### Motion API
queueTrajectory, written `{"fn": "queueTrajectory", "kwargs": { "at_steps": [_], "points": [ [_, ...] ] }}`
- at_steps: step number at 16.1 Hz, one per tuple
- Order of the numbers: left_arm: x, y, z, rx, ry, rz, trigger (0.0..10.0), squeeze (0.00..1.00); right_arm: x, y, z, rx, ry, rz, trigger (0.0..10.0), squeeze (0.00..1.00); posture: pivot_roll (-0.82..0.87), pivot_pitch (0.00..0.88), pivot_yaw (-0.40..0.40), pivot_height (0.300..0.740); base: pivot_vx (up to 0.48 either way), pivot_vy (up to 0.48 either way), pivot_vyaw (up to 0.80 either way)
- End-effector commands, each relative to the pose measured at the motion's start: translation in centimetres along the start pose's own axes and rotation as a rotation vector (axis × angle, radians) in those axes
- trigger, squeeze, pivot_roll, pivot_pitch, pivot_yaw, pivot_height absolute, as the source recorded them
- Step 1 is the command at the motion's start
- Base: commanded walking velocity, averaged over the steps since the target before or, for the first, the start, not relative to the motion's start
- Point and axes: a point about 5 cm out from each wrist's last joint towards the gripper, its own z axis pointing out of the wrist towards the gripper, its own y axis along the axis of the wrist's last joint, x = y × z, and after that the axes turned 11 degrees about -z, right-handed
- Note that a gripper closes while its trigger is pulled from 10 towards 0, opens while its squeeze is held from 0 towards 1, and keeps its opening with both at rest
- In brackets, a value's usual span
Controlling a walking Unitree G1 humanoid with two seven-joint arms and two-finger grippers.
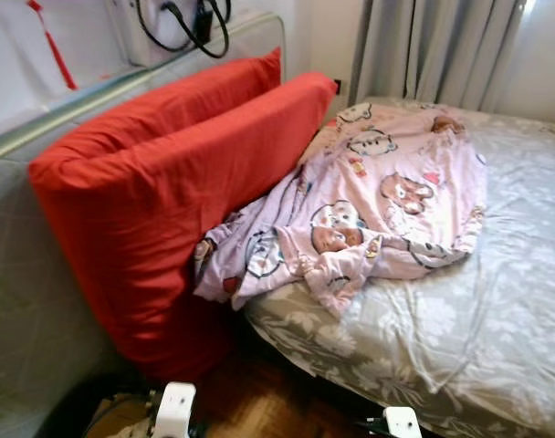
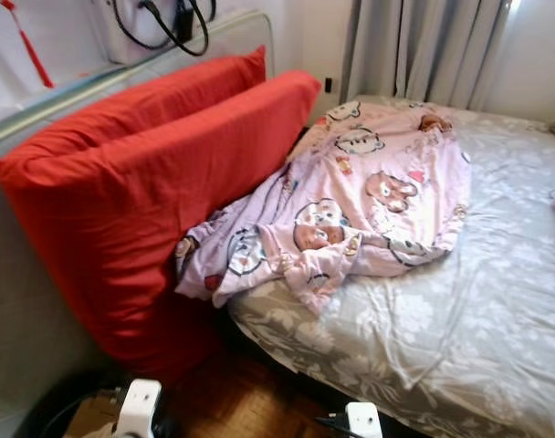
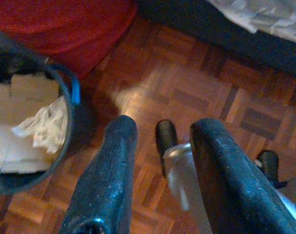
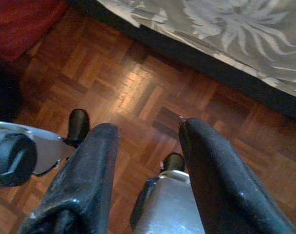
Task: Clean up the room
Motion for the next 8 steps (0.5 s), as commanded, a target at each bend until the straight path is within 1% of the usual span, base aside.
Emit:
{"fn": "queueTrajectory", "kwargs": {
  "at_steps": [1, 2, 3, 4, 5, 7, 8],
  "points": [
    [0.27, -0.27, -0.1, 0.01, 0.007, 0.001, 10.0, 0.0, 0.1, 0.01, 0.02, -0.003, -0.003, 0.008, 10.0, 0.0, 0.02, 0.0, 0.014, 0.74, 0.0, 0.0, 0.0],
    [0.26, -0.25, -0.09, 0.009, 0.006, 0.0, 10.0, 0.0, 0.08, 0.03, 0.02, -0.002, -0.001, 0.002, 10.0, 0.0, 0.01, 0.0, 0.015, 0.74, 0.0, 0.0, 0.0],
    [0.25, -0.24, -0.09, 0.007, 0.006, -0.001, 10.0, 0.0, 0.08, 0.11, 0.03, -0.002, 0.004, -0.024, 10.0, 0.0, 0.02, 0.0, 0.015, 0.74, 0.0, 0.0, 0.8],
    [0.25, -0.24, -0.09, 0.007, 0.006, -0.001, 10.0, 0.0, 0.09, 0.16, 0.03, -0.007, 0.006, -0.026, 10.0, 0.0, 0.02, 0.0, 0.015, 0.74, 0.0, 0.0, 0.8],
    [0.23, -0.23, -0.09, 0.007, 0.005, -0.003, 10.0, 0.0, 0.07, 0.09, 0.02, -0.009, -0.005, 0.004, 10.0, 0.0, 0.01, 0.0, 0.014, 0.74, 0.0, 0.0, 0.8],
    [0.19, -0.25, -0.09, 0.006, 0.004, -0.003, 10.0, 0.0, 0.02, 0.12, 0.02, -0.013, -0.013, 0.013, 10.0, 0.0, 0.01, 0.0, 0.013, 0.74, 0.0, 0.0, 0.0],
    [0.18, -0.25, -0.09, 0.005, 0.004, -0.004, 10.0, 0.0, -0.02, 0.15, 0.01, -0.022, -0.023, 0.036, 10.0, 0.0, 0.01, 0.0, 0.013, 0.74, 0.0, 0.0, 0.0]
  ]
}}
